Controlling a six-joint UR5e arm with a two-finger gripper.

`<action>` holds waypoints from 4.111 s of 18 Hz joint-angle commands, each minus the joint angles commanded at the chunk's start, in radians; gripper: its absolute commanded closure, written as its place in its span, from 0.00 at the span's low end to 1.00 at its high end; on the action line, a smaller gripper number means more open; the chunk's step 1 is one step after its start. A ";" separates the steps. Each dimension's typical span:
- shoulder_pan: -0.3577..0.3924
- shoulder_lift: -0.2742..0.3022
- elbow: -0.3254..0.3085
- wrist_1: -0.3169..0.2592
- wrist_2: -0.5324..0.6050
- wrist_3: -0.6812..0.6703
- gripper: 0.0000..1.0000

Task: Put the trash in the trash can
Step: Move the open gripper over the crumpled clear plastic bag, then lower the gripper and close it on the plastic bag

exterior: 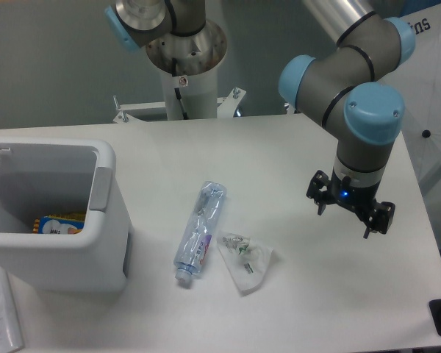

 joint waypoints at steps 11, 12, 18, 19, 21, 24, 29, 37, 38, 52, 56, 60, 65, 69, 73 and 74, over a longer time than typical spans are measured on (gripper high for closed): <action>-0.018 -0.002 -0.100 0.145 -0.015 -0.032 0.00; -0.018 0.000 -0.123 0.178 -0.015 -0.038 0.00; -0.070 -0.017 -0.158 0.224 -0.014 -0.130 0.00; -0.081 -0.020 -0.158 0.224 -0.015 -0.162 0.00; -0.098 -0.023 -0.173 0.227 -0.015 -0.193 0.00; -0.113 -0.023 -0.222 0.232 -0.014 -0.198 0.00; -0.123 -0.032 -0.238 0.230 -0.006 -0.189 0.00; -0.136 -0.046 -0.233 0.215 -0.003 -0.187 0.00; -0.141 -0.048 -0.233 0.213 -0.003 -0.187 0.00; -0.195 -0.064 -0.262 0.186 -0.002 -0.192 1.00; -0.189 -0.054 -0.258 0.183 -0.003 -0.189 1.00; -0.167 -0.037 -0.242 0.181 -0.012 -0.189 1.00; -0.129 0.003 -0.204 0.157 -0.115 -0.198 1.00; -0.115 0.054 -0.115 0.060 -0.262 -0.244 1.00; -0.124 0.084 -0.016 -0.003 -0.383 -0.372 1.00; -0.126 0.106 -0.011 -0.003 -0.418 -0.402 1.00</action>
